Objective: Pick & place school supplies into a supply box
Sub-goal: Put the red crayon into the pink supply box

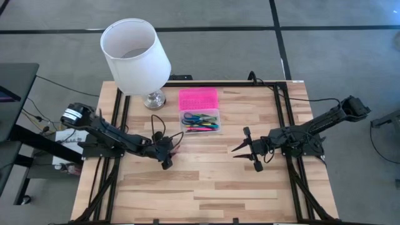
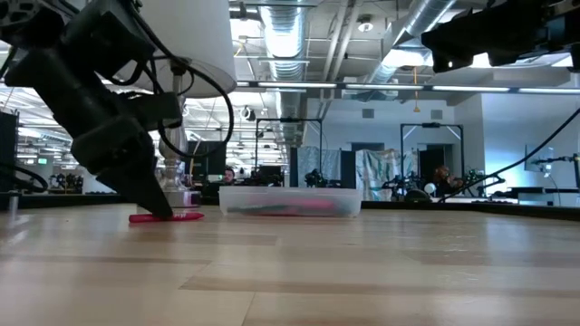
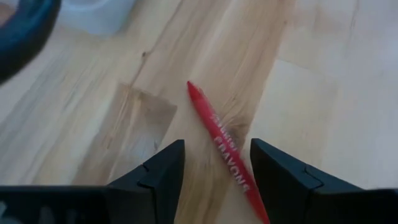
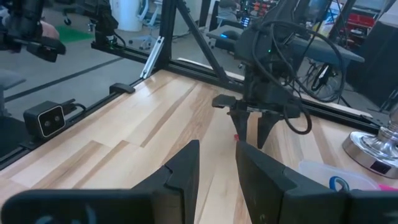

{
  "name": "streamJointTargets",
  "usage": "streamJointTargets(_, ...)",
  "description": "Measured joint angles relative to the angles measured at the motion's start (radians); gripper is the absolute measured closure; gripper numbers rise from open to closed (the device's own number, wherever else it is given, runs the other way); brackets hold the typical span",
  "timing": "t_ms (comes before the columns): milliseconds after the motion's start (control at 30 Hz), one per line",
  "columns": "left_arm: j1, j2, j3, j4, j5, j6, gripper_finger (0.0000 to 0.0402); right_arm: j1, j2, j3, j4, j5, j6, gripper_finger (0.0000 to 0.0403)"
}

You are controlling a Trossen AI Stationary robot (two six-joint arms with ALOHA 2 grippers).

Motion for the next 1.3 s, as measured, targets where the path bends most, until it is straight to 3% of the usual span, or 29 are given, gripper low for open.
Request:
streamJointTargets(267, -0.001, 0.064, 0.005, 0.007, -0.018, -0.009, 0.0235, 0.000, 0.000, 0.000, 0.000, 0.000, 0.000, 0.0303)
streamJointTargets(500, 0.000, 0.061, 0.010, -0.041, 0.013, 0.038, 0.0275, 0.000, 0.000, 0.000, -0.001, 0.000, 0.000, 0.0303)
streamJointTargets(1000, 0.000, 0.066, 0.175, -0.383, 0.109, 0.147, 0.0356, 0.000, 0.000, 0.000, -0.017, 0.000, 0.023, 0.0303)
streamJointTargets(1300, 0.000, 0.069, 0.233, -0.453, 0.116, 0.238, 0.0388, 0.000, 0.000, 0.000, -0.021, 0.000, 0.026, 0.0303)
